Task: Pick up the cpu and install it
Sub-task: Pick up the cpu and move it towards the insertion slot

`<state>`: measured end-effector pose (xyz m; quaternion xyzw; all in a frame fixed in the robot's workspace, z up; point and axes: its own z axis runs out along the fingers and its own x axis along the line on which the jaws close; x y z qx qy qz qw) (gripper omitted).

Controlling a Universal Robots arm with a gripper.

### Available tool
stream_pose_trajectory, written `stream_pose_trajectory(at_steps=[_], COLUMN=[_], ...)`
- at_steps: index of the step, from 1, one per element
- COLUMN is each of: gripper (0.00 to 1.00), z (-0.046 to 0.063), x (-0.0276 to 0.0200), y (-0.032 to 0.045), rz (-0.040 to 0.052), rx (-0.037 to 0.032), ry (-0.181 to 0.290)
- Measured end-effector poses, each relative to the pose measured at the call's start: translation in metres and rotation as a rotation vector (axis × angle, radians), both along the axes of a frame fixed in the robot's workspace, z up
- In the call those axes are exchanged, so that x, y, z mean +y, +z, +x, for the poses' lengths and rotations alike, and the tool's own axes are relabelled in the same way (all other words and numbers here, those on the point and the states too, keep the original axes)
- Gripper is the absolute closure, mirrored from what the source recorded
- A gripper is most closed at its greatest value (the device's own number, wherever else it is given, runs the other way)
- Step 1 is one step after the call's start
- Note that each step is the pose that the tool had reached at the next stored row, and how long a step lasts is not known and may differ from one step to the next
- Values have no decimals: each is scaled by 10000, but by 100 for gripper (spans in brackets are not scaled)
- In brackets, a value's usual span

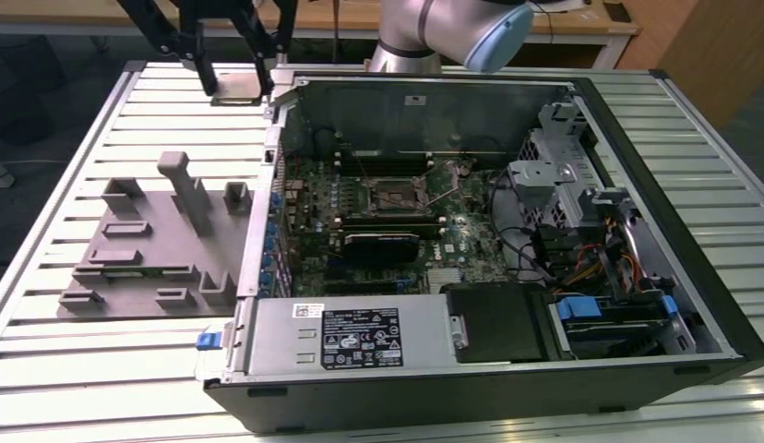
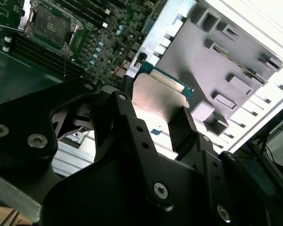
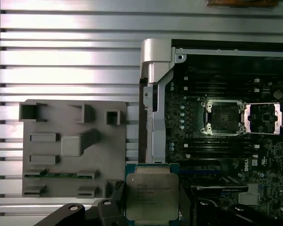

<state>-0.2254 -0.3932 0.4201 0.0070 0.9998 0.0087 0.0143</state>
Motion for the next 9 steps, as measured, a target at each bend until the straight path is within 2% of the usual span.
stream_pose_trajectory(at_steps=[9], gripper=[46], z=[212], x=[6], y=[0], rz=[0], rx=[-1], ry=[0])
